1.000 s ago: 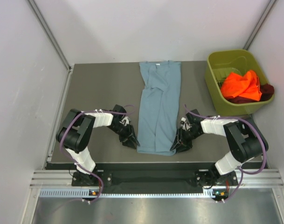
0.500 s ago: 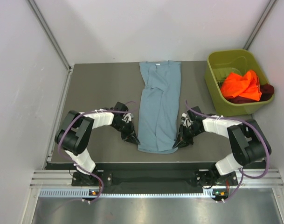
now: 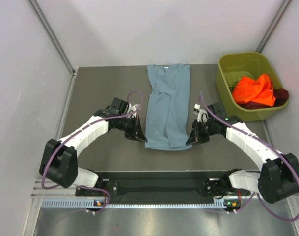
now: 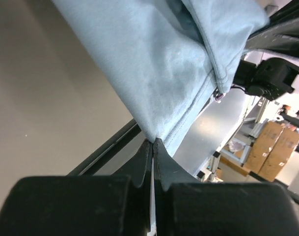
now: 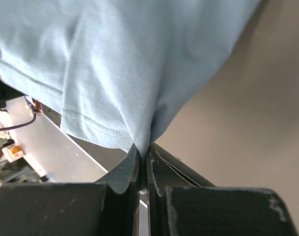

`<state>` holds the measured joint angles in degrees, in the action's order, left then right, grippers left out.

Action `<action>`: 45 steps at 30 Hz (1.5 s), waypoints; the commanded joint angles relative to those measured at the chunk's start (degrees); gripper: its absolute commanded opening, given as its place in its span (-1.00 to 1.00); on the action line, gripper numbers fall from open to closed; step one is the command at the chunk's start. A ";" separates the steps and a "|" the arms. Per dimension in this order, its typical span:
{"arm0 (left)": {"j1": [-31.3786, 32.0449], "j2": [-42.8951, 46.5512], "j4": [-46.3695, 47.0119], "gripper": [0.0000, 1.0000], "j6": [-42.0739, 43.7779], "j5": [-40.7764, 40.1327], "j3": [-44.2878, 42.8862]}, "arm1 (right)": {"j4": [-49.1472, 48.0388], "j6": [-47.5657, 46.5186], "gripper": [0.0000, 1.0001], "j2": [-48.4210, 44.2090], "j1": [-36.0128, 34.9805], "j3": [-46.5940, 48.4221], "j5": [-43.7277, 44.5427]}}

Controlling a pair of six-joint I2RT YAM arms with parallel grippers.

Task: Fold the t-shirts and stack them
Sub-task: Fold the tshirt

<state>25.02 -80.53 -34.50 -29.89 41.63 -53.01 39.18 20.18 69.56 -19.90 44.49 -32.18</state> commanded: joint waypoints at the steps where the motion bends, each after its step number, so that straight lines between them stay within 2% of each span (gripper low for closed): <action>1: 0.21 3.10 -2.50 -1.00 4.22 2.49 -3.84 | 3.53 -5.24 -1.00 -3.38 1.09 6.21 0.98; 7: 0.21 1.52 -1.63 -1.00 5.72 4.69 -13.58 | 4.33 -7.26 -1.00 -1.54 1.53 15.79 0.72; 13: -1.28 -6.03 1.53 -1.00 6.69 2.15 -25.62 | 1.44 -6.30 -1.00 5.58 3.02 25.28 0.63; 18: -4.97 -17.71 3.12 -1.00 7.04 2.23 -34.68 | -2.00 -4.54 -1.00 14.08 6.27 30.39 -0.77; 25: -8.40 -34.32 4.00 -1.00 5.99 2.49 -51.01 | -7.26 -3.22 -1.00 27.72 15.67 36.80 -1.74; 30: -8.76 -45.93 5.50 -1.00 6.16 1.62 -62.36 | -7.63 -3.57 -1.00 38.69 18.23 46.46 -3.76; 38: -9.02 -52.53 8.48 -1.00 6.16 -0.76 -67.48 | -7.98 -2.52 -1.00 51.81 17.70 60.00 -4.91; 45: -10.95 -53.94 9.10 -1.00 6.60 -3.30 -69.59 | -9.38 -1.38 -1.00 56.03 14.90 62.03 -5.87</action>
<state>15.51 -134.37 -28.64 -24.05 39.79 -119.55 32.23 18.22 125.21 -3.31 102.98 -36.38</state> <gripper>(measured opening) 0.012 0.022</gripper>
